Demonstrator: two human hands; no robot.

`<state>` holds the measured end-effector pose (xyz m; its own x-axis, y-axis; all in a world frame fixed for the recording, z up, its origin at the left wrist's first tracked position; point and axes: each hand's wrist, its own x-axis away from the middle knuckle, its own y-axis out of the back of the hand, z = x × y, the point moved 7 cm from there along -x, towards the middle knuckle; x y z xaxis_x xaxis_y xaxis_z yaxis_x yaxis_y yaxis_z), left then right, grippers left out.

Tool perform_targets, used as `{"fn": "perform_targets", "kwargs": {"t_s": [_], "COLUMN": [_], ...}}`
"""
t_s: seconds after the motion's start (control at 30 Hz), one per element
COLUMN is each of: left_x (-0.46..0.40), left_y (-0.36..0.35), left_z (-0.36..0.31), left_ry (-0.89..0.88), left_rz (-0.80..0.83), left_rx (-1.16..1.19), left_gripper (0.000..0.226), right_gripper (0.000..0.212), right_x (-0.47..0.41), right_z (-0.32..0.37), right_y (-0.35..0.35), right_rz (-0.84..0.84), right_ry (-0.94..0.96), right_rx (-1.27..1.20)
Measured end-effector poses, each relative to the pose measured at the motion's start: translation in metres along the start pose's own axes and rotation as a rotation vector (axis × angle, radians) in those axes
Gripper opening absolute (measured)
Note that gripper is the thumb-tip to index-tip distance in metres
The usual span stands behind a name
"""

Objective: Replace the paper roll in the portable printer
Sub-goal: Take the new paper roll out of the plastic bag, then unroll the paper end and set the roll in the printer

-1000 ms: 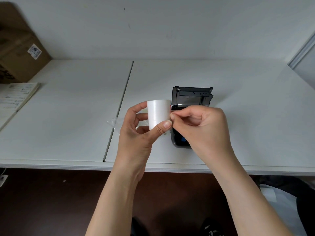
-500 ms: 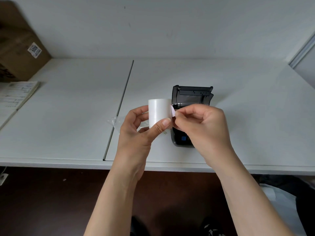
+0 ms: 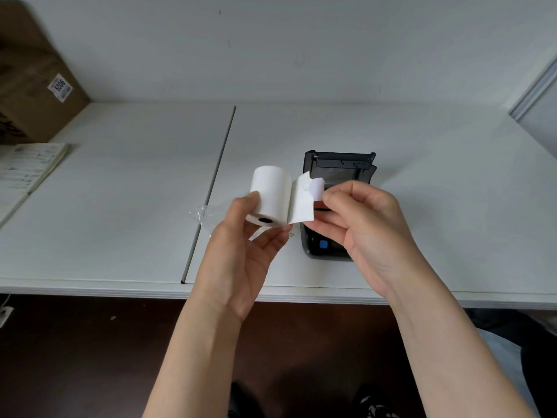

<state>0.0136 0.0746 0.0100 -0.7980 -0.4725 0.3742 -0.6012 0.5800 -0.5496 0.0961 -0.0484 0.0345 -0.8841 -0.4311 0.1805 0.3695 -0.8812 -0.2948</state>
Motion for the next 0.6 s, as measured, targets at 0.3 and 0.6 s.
{"fn": "perform_targets", "kwargs": {"t_s": [0.3, 0.6], "left_x": [-0.001, 0.002], "left_y": [-0.002, -0.007], "left_z": [0.001, 0.008], "left_ry": [0.038, 0.088], "left_rz": [0.029, 0.034], "left_rx": [0.004, -0.095], "left_gripper": [0.024, 0.041], "right_gripper": [0.024, 0.042], "right_x": [-0.001, 0.004], "right_z": [0.011, 0.007], "right_y": [0.014, 0.001], "right_rz": [0.082, 0.307], "right_ry": [0.046, 0.05], "right_rx": [0.084, 0.179]}}
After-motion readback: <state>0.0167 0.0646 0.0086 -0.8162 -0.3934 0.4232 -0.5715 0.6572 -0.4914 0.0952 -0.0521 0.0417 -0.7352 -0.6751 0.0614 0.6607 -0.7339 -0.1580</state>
